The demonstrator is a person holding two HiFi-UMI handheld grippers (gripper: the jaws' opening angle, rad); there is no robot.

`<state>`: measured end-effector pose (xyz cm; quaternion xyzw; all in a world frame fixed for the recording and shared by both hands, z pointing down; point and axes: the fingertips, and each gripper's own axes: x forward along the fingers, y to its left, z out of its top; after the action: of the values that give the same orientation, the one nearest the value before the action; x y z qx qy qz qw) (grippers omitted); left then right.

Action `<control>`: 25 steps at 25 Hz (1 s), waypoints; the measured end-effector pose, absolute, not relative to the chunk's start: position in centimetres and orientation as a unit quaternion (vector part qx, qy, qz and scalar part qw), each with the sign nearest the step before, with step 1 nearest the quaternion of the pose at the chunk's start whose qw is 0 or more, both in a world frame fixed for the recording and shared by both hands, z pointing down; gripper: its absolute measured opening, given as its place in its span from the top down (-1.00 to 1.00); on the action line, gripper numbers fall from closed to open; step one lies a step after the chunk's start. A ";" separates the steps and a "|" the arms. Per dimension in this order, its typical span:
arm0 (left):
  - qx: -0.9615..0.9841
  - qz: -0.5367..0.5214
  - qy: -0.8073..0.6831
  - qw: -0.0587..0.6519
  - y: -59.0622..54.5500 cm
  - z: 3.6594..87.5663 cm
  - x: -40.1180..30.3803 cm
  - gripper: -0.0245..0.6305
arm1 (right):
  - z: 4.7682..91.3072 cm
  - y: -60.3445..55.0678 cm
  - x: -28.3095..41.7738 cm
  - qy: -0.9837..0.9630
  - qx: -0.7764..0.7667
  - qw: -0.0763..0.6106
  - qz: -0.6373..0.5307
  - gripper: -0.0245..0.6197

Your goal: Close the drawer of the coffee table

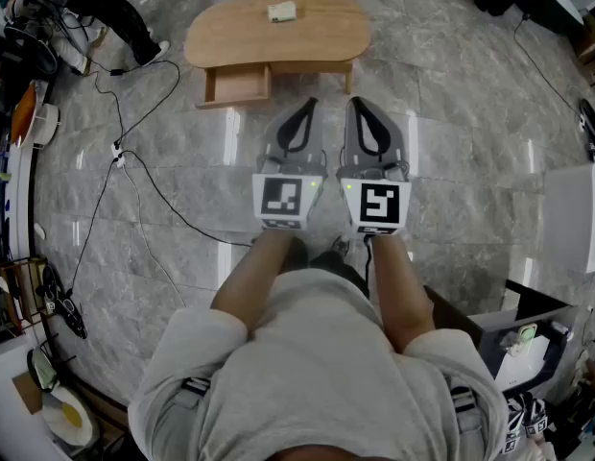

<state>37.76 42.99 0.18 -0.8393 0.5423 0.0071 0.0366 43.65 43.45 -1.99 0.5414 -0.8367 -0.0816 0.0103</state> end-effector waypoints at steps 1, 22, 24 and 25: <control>-0.839 0.007 0.543 0.037 42.9 0.2 37.2 0.86 | -1.9 43.3 43.0 -0.838 0.539 0.008 -0.082 0.90; -0.780 0.013 0.625 0.014 37.4 2.5 13.3 0.86 | 0.5 37.4 22.4 -0.880 0.465 0.049 -0.081 0.90; -0.774 0.019 0.633 0.009 36.8 2.3 10.6 0.86 | 0.2 37.0 20.4 -0.883 0.458 0.051 -0.086 0.90; -0.771 0.022 0.637 0.007 36.6 2.3 9.4 0.86 | 0.1 36.8 19.5 -0.884 0.455 0.053 -0.089 0.90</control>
<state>9.43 36.58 2.30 -0.7706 0.6369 0.0215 0.0075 19.51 36.77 0.15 0.4549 -0.8845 -0.0887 0.0534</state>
